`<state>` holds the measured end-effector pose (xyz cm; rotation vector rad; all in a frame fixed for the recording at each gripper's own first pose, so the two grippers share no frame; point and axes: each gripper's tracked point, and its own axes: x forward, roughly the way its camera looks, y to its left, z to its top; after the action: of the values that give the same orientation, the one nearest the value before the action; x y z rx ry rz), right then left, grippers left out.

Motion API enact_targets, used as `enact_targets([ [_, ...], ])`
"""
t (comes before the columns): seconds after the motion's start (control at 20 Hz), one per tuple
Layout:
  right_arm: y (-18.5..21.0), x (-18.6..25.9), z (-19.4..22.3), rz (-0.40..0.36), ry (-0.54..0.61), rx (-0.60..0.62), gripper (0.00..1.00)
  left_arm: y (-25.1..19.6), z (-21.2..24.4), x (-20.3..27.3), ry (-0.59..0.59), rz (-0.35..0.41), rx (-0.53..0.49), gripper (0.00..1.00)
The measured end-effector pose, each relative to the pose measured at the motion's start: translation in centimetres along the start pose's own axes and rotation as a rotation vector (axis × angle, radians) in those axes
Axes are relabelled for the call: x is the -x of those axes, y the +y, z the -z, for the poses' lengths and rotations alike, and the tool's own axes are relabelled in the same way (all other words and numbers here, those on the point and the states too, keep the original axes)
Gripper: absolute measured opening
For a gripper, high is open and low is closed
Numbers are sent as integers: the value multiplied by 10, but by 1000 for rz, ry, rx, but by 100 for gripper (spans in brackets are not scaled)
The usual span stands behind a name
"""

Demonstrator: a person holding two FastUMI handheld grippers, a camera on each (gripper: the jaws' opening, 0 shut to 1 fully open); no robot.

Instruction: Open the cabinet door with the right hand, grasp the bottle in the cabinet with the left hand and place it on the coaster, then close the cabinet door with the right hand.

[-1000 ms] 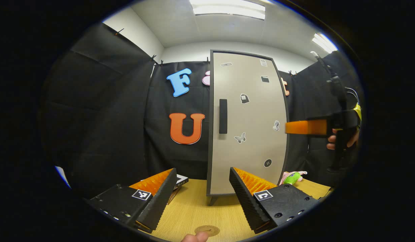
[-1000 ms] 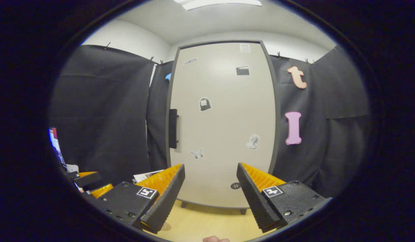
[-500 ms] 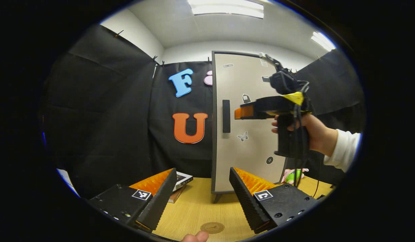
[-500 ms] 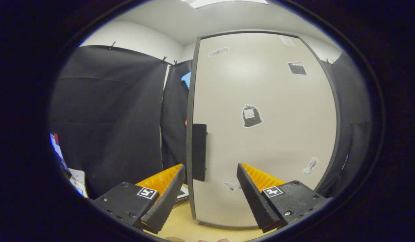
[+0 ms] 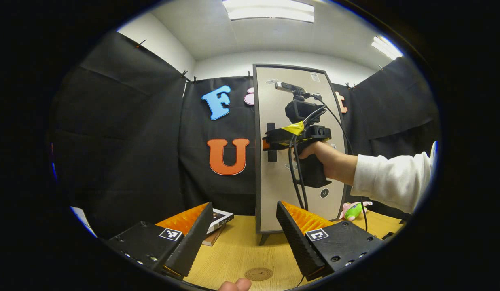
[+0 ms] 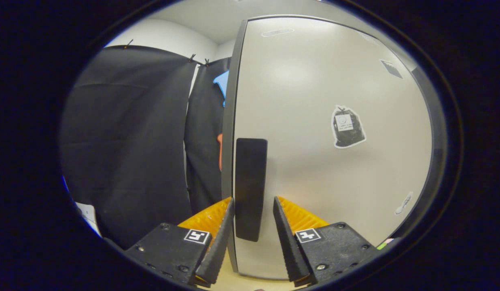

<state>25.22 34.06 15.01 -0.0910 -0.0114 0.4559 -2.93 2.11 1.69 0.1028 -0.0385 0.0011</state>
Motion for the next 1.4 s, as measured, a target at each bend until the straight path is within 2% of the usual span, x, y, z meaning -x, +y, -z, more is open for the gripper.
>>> enact_targets([
  [0.05, 0, -2, 3, 1, 8, 1, 55, 1, 1, -1, 1, -1, 2, 95],
  [0.1, 1, -6, 4, 5, 17, 6, 44, 3, 2, -2, 3, -2, 3, 95],
  [0.15, 0, -4, 5, 11, 14, 8, 38, 5, 3, -2, 6, -4, 4, 95],
  [0.2, 0, -3, 5, 11, 11, 8, 39, 6, 3, -1, 7, -4, 8, 95],
  [0.25, -1, -4, 5, 15, 14, 10, 35, 6, 3, -2, 8, -2, 12, 95],
  [0.3, -3, -3, 6, 10, 14, 4, 38, 6, 3, -1, 7, 0, 15, 95],
  [0.5, -2, -3, 5, 6, 25, -10, 23, 7, 2, 1, 3, 4, 15, 95],
  [0.65, -1, -2, 7, 12, 33, -11, 22, 8, 1, 3, 0, 5, 7, 95],
  [0.85, 3, 12, 8, -16, 48, -8, 21, 11, -5, 5, -12, 0, 19, 95],
  [1.3, 7, 129, 17, -128, 27, -25, 18, 3, -10, 17, -25, 2, 13, 95],
  [1.4, 6, 139, 17, -141, 28, -15, 17, -1, -12, 19, -30, 12, 12, 95],
])
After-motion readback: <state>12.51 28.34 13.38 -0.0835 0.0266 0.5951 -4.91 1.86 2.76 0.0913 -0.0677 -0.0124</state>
